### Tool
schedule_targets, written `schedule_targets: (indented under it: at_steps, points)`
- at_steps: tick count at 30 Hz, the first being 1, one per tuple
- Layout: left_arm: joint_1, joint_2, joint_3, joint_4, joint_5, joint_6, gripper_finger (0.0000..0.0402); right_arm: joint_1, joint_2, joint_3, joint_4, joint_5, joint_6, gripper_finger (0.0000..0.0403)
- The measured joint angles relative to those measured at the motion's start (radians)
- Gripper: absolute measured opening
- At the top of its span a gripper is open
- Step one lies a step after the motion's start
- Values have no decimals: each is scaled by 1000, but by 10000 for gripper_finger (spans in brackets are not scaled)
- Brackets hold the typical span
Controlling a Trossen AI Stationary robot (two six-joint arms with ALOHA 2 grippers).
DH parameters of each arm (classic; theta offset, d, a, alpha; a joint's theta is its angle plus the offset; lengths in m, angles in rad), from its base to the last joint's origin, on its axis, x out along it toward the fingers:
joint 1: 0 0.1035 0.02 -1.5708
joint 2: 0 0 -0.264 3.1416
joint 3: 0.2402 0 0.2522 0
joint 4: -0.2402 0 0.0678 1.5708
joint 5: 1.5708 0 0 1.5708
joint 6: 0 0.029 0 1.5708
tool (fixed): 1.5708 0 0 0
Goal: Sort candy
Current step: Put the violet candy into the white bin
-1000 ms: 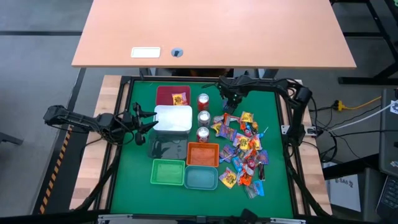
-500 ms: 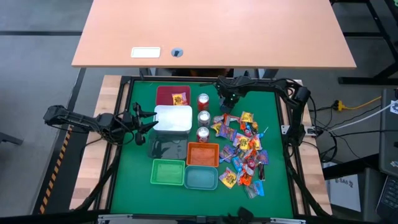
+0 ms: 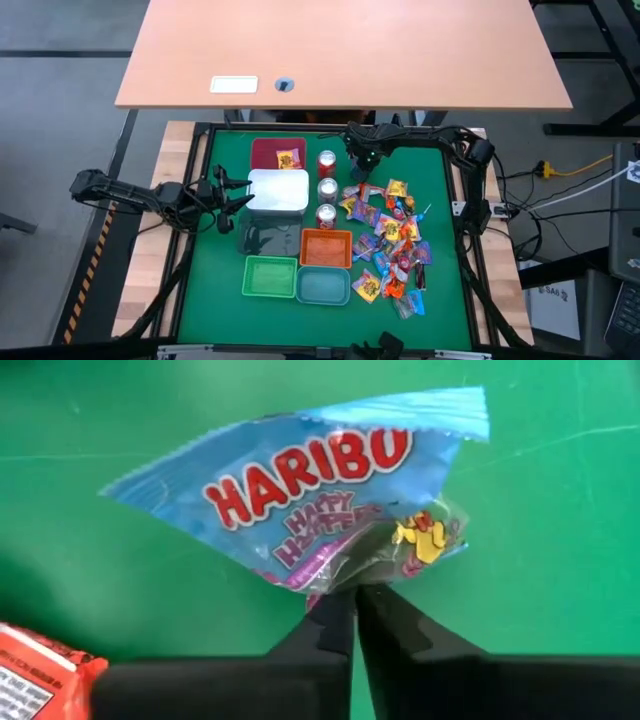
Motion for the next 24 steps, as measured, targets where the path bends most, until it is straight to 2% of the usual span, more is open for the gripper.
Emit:
schedule_targets:
  at_steps: [5, 10, 17, 24]
  points:
    - [0, 0, 0, 0, 0, 0, 178, 0, -10, -2, -5, 2, -4, 16]
    - [0, 0, 0, 0, 0, 0, 178, -1, -64, -9, -17, 2, -7, 4]
    - [0, 0, 0, 0, 0, 1, 178, -2, -189, -8, -83, 54, -8, 3]
    - [0, 0, 0, 0, 0, 1, 178, -1, -314, -7, -99, 58, -6, 2]
